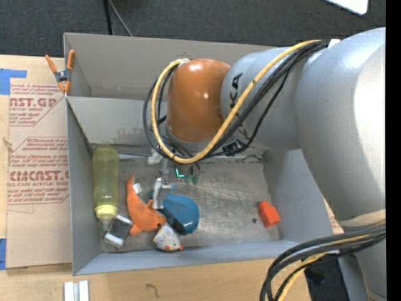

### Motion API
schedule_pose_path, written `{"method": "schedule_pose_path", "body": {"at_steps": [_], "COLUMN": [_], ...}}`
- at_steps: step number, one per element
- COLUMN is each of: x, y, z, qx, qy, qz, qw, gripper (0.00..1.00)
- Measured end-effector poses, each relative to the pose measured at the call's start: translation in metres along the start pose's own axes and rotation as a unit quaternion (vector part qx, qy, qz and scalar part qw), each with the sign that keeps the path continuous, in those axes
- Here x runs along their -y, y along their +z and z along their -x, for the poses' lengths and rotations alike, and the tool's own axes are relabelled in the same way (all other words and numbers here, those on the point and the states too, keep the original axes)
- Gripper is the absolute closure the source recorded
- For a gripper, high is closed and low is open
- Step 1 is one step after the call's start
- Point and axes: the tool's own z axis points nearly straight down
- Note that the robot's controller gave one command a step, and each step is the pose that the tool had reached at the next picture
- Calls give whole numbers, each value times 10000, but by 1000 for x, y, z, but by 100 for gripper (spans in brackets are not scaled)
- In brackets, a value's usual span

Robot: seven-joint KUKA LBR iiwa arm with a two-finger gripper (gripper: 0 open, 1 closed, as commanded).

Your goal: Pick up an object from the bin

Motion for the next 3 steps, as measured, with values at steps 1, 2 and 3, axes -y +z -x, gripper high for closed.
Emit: {"method": "schedule_pose_path", "body": {"at_steps": [1,2,3], "x": [0,-42,-42], "y": [-4,55,55], "z": [2,-45,-45], "qx": [36,134,134], "qy": [6,-1567,-1566], "qz": [6,1,2], "qw": [10000,9876,9876], "gripper": [0,100,100]}}
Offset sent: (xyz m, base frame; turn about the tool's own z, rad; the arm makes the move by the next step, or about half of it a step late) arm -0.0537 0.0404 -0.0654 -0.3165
